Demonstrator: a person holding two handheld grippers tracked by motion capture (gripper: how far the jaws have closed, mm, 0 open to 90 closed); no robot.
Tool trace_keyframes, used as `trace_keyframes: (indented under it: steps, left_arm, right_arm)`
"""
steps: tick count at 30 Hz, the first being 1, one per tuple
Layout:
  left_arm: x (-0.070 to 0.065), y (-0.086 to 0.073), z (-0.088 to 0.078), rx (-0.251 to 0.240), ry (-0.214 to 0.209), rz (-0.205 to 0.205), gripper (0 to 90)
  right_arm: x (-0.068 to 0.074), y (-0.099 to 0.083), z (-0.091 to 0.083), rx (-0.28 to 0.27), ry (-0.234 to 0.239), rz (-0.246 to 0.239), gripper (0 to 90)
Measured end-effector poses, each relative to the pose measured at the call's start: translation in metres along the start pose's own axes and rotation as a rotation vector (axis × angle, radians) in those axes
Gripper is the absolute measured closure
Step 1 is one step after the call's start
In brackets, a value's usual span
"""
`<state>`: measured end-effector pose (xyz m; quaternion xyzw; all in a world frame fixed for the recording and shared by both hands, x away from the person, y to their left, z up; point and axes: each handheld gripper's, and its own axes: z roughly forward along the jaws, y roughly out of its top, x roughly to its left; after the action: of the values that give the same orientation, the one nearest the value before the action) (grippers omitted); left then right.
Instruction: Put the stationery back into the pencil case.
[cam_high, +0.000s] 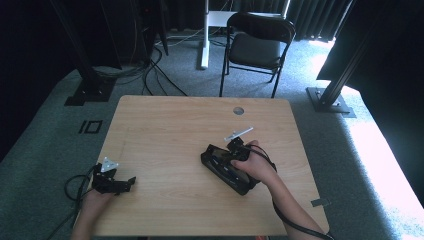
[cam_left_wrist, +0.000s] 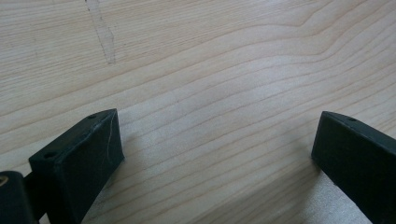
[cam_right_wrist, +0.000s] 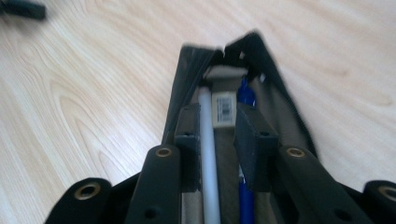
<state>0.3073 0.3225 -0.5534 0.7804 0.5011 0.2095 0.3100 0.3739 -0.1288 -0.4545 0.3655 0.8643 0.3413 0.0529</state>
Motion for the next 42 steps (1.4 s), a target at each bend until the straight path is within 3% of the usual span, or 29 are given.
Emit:
trace_keyframes:
  steps: [6, 17, 31, 36, 42]
  left_arm:
    - [0.0, 0.0, 0.0, 0.0, 0.0, 0.0, 2.1]
    - [0.0, 0.0, 0.0, 0.0, 0.0, 0.0, 2.1]
    - [0.0, 0.0, 0.0, 0.0, 0.0, 0.0, 2.1]
    - [0.0, 0.0, 0.0, 0.0, 0.0, 0.0, 2.1]
    - [0.0, 0.0, 0.0, 0.0, 0.0, 0.0, 2.1]
  right_arm:
    - [-0.009, 0.005, -0.012, -0.098, -0.036, 0.027, 60.6]
    - [-0.026, 0.002, -0.019, -0.18, -0.085, 0.068, 52.1]
    - [-0.051, -0.016, -0.023, -0.22, -0.165, 0.131, 42.9]
    - [-0.063, -0.027, -0.025, -0.25, -0.232, 0.159, 42.8]
    - [-0.071, -0.042, -0.025, -0.245, -0.258, 0.187, 40.5]
